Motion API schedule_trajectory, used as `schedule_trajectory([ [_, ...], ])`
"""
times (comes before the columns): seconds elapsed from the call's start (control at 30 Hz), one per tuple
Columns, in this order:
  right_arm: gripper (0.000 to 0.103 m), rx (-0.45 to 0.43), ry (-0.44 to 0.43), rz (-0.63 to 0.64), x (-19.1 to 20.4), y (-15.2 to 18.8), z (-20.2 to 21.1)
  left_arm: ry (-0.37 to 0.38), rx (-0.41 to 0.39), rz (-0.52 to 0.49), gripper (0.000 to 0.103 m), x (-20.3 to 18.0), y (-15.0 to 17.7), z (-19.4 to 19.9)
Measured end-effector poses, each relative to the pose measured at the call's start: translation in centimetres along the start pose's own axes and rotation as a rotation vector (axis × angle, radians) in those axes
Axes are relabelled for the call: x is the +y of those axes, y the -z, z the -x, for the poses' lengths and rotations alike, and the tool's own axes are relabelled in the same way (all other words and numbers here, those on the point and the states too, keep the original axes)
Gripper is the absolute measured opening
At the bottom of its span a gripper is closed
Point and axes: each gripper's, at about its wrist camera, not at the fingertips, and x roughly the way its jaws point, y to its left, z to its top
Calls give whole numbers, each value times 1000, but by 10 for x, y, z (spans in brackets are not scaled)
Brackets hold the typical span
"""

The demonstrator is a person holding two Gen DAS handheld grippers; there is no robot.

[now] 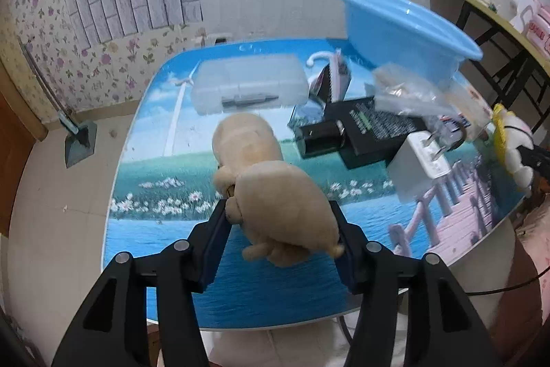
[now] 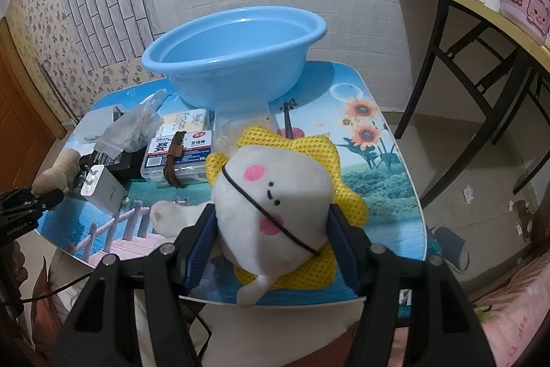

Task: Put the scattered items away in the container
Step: 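Lift the tan plush bear with the left tool while the right tool lifts the white plush doll, then carry both plushes over the blue basin and open both tools to drop them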

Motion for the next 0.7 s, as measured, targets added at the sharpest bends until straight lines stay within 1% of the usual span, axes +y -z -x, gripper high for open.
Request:
schedule_trajectory([
  [0.07, 62, 0, -1, 1, 1, 0, 0, 0, 2, 6, 53, 0, 2, -2],
  [0.13, 62, -2, 1, 1, 0, -1, 0, -1, -13, 8, 50, -1, 2, 0],
  [0.23, 62, -9, 5, -3, -1, -2, 2, 6, -42, 8, 50, -2, -1, 9],
  [0.37, 62, -37, -1, -7, -1, -6, 11, 23, -101, 5, 50, -5, -9, 31],
  [0.5, 62, -73, -13, -8, 1, -16, 23, 42, -165, -14, 50, -12, -22, 56],
  [0.7, 62, -124, -56, 6, 10, -35, 36, 69, -232, -47, 50, -27, -48, 77],
])
